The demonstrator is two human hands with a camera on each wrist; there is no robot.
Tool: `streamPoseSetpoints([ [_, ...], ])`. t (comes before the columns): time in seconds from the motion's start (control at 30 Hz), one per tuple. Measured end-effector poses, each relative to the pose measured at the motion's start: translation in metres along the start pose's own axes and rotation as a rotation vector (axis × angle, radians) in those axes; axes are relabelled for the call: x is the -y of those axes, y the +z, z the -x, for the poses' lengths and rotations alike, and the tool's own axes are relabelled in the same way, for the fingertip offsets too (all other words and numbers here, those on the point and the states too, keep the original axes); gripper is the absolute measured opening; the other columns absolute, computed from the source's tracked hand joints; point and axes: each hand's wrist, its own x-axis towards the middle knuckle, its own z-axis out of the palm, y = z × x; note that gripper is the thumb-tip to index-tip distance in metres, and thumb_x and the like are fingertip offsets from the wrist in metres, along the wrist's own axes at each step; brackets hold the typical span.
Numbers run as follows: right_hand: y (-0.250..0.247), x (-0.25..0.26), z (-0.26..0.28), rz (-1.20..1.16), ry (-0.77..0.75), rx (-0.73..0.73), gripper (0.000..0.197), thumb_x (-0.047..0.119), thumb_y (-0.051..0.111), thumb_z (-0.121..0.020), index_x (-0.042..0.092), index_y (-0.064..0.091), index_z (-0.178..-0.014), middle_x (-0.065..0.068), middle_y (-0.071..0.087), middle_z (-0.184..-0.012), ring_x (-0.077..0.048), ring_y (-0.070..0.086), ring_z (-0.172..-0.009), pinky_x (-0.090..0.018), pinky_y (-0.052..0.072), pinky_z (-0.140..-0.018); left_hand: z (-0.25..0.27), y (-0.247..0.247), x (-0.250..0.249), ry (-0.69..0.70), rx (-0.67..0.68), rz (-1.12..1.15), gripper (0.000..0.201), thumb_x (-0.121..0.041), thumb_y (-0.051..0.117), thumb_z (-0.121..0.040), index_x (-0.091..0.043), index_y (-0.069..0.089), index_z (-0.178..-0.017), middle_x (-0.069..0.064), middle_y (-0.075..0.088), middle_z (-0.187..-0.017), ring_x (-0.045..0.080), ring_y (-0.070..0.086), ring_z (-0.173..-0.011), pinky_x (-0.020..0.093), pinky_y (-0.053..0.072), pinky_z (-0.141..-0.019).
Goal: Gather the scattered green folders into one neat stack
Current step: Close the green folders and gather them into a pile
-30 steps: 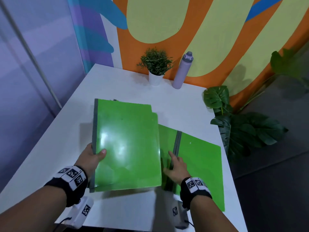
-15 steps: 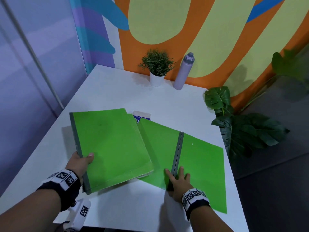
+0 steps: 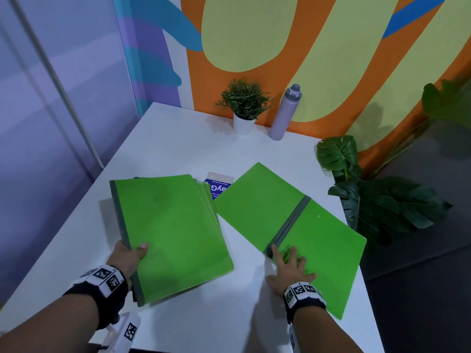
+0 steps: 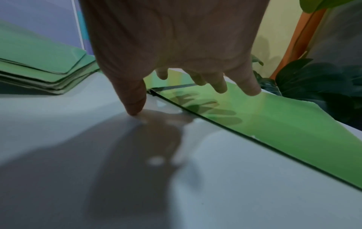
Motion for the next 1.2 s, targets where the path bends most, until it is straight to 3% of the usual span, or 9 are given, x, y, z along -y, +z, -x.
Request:
streamPoseSetpoints([
  [0.2, -0.007, 0.002, -0.021, -0.021, 0.006, -0.025, 0.076, 0.055, 0.044, -0.089, 0.051, -0.008, -0.144, -0.011, -0.021, -0.157, -0.043, -0.007, -0.143, -0.074, 0.011, -0.102, 0.001, -0.003, -0.002, 0.010, -0.007, -0.011, 0.070, -0.034, 0.066, -0.084, -0.017, 0.030, -0.141, 0.021, 0.040, -0.144, 0.046, 0.044, -0.126, 0.064, 0.039, -0.102],
  [0.37, -0.007, 0.010, -0.027, -0.012, -0.059, -0.013, 0.083, -0.001, 0.030, -0.093, 0.056, -0.007, -0.140, -0.023, -0.011, -0.156, -0.055, 0.001, -0.139, -0.063, 0.034, -0.103, -0.008, -0.003, 0.003, 0.005, 0.009, 0.032, 0.072, -0.040, 0.069, -0.078, -0.019, 0.033, -0.137, 0.024, 0.043, -0.141, 0.049, 0.048, -0.122, 0.065, 0.043, -0.096],
  [0.5, -0.013, 0.012, -0.025, 0.011, -0.096, -0.075, 0.083, -0.005, 0.020, -0.089, 0.051, -0.008, -0.143, -0.035, 0.001, -0.153, -0.054, 0.032, -0.130, -0.053, 0.043, -0.100, -0.071, -0.001, 0.041, -0.038, 0.052, 0.044, 0.087, -0.061, 0.075, -0.049, -0.034, 0.039, -0.123, 0.020, 0.051, -0.136, 0.048, 0.057, -0.114, 0.066, 0.049, -0.085],
  [0.63, -0.042, 0.010, -0.020, -0.271, -0.068, -0.367, 0.071, -0.009, 0.028, -0.084, 0.026, 0.024, -0.146, -0.027, 0.026, -0.148, -0.040, 0.063, -0.094, -0.040, 0.052, -0.077, -0.084, 0.005, 0.049, -0.037, 0.123, 0.036, 0.100, -0.067, 0.080, -0.036, -0.027, 0.045, -0.121, 0.020, 0.058, -0.128, 0.048, 0.059, -0.109, 0.068, 0.049, -0.081],
  [0.73, -0.071, 0.018, -0.012, -0.449, -0.095, -0.646, 0.063, -0.011, 0.036, -0.080, 0.013, 0.039, -0.139, -0.020, 0.031, -0.150, -0.043, 0.059, -0.104, -0.042, 0.050, -0.075, -0.070, 0.008, 0.036, -0.021, 0.172, 0.058, 0.095, -0.056, 0.077, -0.049, -0.004, 0.050, -0.125, 0.025, 0.062, -0.120, 0.049, 0.060, -0.107, 0.066, 0.049, -0.087],
  [0.9, -0.097, 0.055, 0.013, -0.354, -0.505, -0.970, 0.071, -0.019, 0.050, -0.065, 0.011, 0.053, -0.130, -0.013, 0.046, -0.145, -0.032, 0.059, -0.115, -0.041, 0.056, -0.074, -0.033, 0.016, 0.007, -0.050, 0.220, 0.256, 0.122, -0.066, 0.079, -0.040, -0.004, 0.040, -0.138, 0.022, 0.047, -0.144, 0.044, 0.047, -0.129, 0.060, 0.039, -0.103],
  [1.0, -0.087, 0.086, 0.040, -0.206, -0.816, -0.899, 0.081, -0.014, 0.053, -0.062, 0.017, 0.044, -0.136, -0.010, 0.054, -0.138, -0.024, 0.063, -0.111, -0.033, 0.056, -0.076, 0.033, 0.018, -0.034, -0.067, 0.249, 0.312, 0.098, -0.070, 0.050, -0.080, -0.010, 0.021, -0.151, 0.013, 0.024, -0.159, 0.035, 0.027, -0.144, 0.053, 0.022, -0.117],
  [1.1, -0.053, 0.110, 0.058, -0.066, -1.010, -0.683, 0.075, -0.001, 0.055, -0.067, 0.015, 0.037, -0.138, -0.011, 0.066, -0.122, -0.021, 0.069, -0.098, -0.027, 0.058, -0.068, 0.046, 0.016, -0.041, -0.064, 0.367, 0.455, 0.096, -0.083, 0.036, -0.074, -0.015, 0.045, -0.141, 0.020, 0.050, -0.143, 0.035, 0.054, -0.124, 0.056, 0.035, -0.110],
  [1.2, -0.009, 0.119, 0.064, 0.087, -1.141, -0.403, 0.069, -0.004, 0.047, -0.069, 0.009, 0.038, -0.136, -0.017, 0.058, -0.132, -0.030, 0.062, -0.111, -0.042, 0.060, -0.073, 0.049, 0.017, -0.040, -0.067, 0.365, 0.381, 0.108, -0.087, 0.041, -0.068, -0.017, 0.028, -0.149, 0.019, 0.034, -0.153, 0.038, 0.041, -0.136, 0.058, 0.030, -0.111],
])
